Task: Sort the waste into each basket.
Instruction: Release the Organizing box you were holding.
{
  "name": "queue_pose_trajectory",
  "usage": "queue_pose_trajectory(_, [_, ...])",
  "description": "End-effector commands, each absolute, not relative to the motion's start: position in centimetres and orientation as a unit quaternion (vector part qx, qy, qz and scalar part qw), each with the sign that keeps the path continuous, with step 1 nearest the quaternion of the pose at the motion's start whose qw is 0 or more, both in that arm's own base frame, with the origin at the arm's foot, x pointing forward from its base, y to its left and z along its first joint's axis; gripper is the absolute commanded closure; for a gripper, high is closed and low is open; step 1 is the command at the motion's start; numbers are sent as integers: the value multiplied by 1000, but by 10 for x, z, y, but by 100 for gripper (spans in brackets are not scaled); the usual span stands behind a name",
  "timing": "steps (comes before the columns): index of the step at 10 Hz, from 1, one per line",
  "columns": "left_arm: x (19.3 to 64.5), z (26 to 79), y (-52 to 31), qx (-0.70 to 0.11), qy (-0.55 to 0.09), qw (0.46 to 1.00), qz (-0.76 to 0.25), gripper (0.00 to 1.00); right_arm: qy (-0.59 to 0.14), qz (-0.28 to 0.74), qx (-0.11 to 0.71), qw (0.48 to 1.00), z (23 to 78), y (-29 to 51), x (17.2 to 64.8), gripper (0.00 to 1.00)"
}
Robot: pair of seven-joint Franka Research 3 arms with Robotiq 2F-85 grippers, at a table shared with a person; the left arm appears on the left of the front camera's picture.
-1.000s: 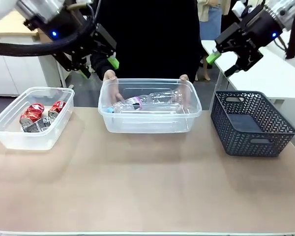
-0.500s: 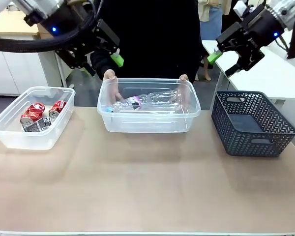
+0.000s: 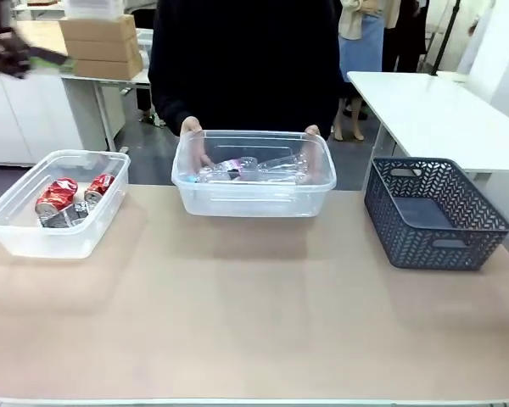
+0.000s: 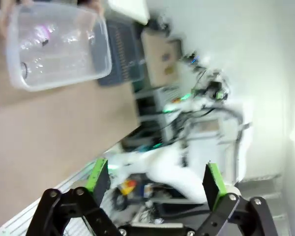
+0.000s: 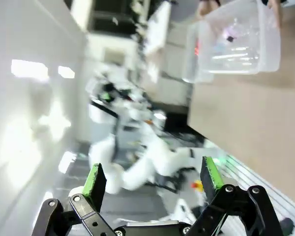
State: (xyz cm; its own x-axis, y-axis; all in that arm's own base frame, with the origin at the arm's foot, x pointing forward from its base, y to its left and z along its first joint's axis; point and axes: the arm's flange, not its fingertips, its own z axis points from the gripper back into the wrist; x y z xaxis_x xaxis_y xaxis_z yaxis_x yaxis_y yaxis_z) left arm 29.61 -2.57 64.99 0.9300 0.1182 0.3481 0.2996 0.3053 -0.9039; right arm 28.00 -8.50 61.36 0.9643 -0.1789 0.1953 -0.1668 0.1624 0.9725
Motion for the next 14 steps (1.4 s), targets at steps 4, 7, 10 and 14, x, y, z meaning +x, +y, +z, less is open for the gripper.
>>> queue_pose_trajectory(4, [296,650,-26,-587,-178,788,-58,0,-134,-4,647,751,614,-85,280,0])
queue_pose_trajectory(7, [296,650,-26,-587,-178,788,-58,0,-134,-4,647,751,614,-85,280,0])
queue_pose_trajectory(10, [296,650,-26,-587,-178,788,-58,0,-134,-4,647,751,614,-85,280,0])
queue_pose_trajectory(14, [296,650,-26,-587,-178,788,-58,0,-134,-4,647,751,614,-85,280,0])
